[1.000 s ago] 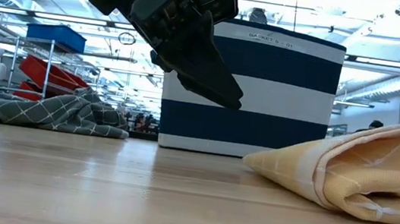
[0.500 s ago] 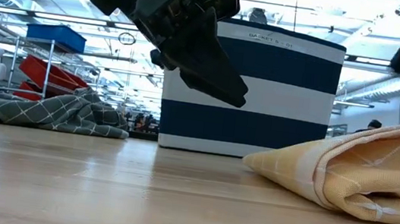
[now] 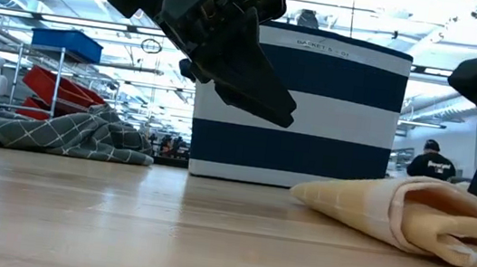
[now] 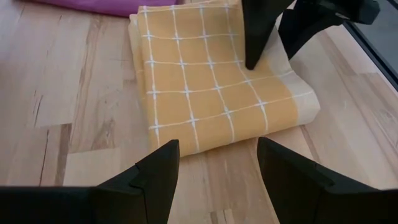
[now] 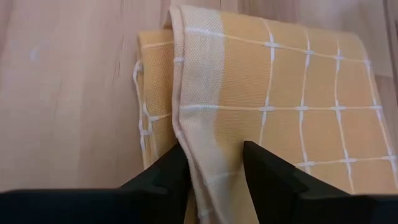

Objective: Fold towel
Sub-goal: Fold the yellow towel

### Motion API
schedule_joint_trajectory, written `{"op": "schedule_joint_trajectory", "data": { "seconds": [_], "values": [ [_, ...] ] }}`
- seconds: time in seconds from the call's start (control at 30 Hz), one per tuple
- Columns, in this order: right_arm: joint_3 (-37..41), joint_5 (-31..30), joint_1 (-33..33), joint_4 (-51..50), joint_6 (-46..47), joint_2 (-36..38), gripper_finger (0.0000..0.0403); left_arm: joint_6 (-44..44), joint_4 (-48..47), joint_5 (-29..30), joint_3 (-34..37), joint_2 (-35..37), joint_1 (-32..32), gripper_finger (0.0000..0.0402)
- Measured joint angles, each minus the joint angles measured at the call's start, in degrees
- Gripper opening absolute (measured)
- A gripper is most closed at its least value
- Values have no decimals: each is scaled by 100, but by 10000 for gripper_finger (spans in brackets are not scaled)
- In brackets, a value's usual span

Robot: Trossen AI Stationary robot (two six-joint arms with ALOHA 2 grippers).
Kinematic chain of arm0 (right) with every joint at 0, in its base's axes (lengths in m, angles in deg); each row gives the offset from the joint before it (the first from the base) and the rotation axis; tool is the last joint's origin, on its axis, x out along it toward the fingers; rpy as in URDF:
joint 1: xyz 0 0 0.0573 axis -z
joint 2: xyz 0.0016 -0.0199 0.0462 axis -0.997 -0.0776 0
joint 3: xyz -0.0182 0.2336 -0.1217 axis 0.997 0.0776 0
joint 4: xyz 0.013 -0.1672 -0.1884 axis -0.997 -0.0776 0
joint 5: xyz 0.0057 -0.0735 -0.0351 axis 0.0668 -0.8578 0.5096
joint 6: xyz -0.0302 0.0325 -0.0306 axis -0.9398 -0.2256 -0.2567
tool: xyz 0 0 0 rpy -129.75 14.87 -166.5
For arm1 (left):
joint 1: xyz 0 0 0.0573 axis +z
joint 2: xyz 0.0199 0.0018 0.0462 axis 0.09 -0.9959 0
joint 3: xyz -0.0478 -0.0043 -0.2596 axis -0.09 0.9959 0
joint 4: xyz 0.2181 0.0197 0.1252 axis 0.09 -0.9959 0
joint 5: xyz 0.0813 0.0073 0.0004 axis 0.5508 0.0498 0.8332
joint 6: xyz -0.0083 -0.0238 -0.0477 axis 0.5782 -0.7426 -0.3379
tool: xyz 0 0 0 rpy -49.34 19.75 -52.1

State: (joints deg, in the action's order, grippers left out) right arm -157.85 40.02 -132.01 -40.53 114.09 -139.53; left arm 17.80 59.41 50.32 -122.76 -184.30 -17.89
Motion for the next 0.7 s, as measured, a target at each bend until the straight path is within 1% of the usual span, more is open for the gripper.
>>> {"op": "schedule_joint_trajectory", "data": {
  "seconds": [0.33, 0.5, 0.7],
  "values": [
    [9, 2, 61, 189, -186, 65, 121, 2, -141, -4, 0, 0, -10, 222],
    [13, -2, 275, 808, -817, 55, 121, -2, -345, -7, 0, 0, -67, 222],
    [13, -63, 735, 1548, -1642, 40, 121, -22, -678, -11, 0, -2, -127, 222]
  ]
}}
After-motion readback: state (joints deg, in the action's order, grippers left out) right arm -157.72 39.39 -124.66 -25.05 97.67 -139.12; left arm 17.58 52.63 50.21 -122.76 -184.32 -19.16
